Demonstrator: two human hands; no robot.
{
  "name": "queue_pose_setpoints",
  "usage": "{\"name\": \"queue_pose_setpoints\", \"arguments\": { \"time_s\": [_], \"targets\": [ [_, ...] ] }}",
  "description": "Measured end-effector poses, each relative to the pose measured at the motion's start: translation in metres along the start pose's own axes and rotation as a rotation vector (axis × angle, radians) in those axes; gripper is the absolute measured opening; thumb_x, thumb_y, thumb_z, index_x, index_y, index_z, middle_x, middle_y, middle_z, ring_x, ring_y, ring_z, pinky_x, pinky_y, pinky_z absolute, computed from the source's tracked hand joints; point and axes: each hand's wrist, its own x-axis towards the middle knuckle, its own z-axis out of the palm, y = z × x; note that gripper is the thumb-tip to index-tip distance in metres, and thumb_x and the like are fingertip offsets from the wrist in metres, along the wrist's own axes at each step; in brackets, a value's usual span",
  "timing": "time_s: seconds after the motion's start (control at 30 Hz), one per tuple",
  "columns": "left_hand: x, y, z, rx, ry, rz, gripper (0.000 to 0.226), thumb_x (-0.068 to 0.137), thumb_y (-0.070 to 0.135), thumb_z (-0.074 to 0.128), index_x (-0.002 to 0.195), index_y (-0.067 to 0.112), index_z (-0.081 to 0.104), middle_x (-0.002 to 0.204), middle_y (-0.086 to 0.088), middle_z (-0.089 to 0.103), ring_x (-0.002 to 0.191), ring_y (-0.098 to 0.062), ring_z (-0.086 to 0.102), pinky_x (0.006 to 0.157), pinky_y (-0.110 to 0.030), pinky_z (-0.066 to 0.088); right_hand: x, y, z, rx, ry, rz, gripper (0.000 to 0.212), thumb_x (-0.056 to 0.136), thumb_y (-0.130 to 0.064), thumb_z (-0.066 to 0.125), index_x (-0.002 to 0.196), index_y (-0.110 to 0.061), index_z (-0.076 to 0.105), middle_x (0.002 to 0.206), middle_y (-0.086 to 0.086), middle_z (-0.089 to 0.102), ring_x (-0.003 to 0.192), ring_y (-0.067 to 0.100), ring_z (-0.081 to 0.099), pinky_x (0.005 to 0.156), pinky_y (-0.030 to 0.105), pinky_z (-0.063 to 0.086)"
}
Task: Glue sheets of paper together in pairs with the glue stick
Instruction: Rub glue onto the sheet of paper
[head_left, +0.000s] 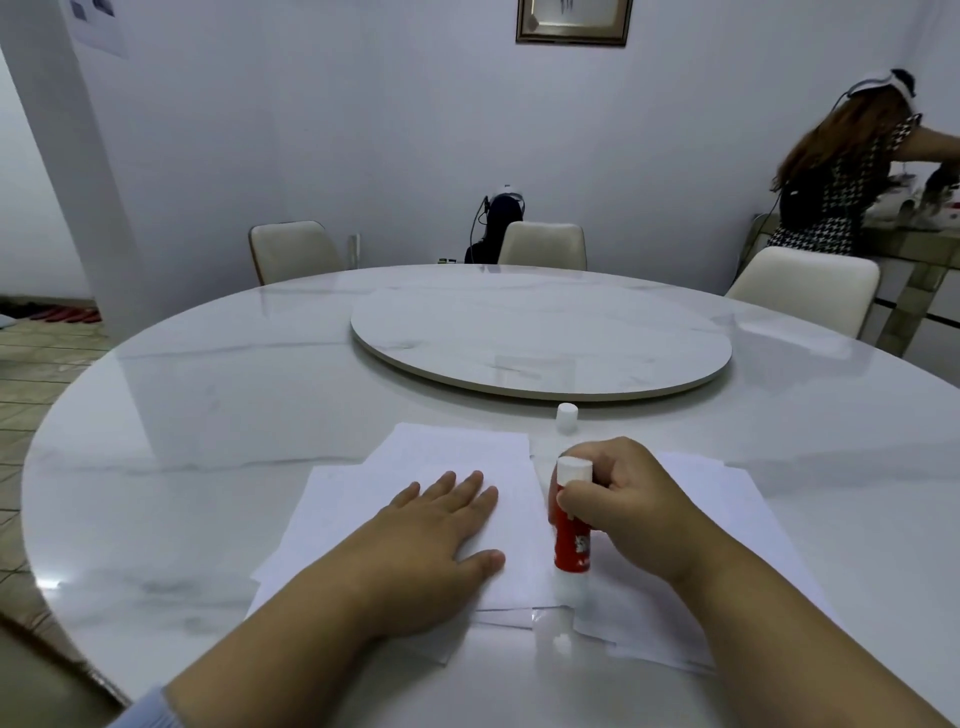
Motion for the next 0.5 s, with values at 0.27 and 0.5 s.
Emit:
{"name": "queue_pose_setpoints", "arguments": {
  "time_s": [0.27, 0.5],
  "targets": [
    [-0.004, 0.001, 0.002, -0.089, 0.038, 0.002, 0.062, 0.092, 0.048, 0.033, 0.147, 0.038, 0.006, 0.155, 0.021, -0.004, 0.141, 0.004, -0.009, 0.113, -0.021, -0.008, 0.01, 0.004, -0.034, 1.056, 0.425, -0.095, 0.019, 0.07, -0.009, 0.06, 0.087, -0.007, 0.068, 0.072, 0.009, 0.073, 0.061, 0.015, 0.067, 0.059, 0.021, 0.055],
    [-0.005, 0.001, 0.001, -0.109, 0.057, 0.005, 0.063, 0.09, 0.049, 0.036, 0.146, 0.04, 0.009, 0.155, 0.022, -0.003, 0.14, 0.005, -0.007, 0.114, -0.022, -0.007, 0.042, 0.011, -0.048, 0.635, 0.562, 0.199, 0.013, 0.084, -0.012, 0.067, 0.096, -0.012, 0.066, 0.099, 0.006, 0.073, 0.091, 0.016, 0.066, 0.087, 0.028, 0.048]
  ]
}}
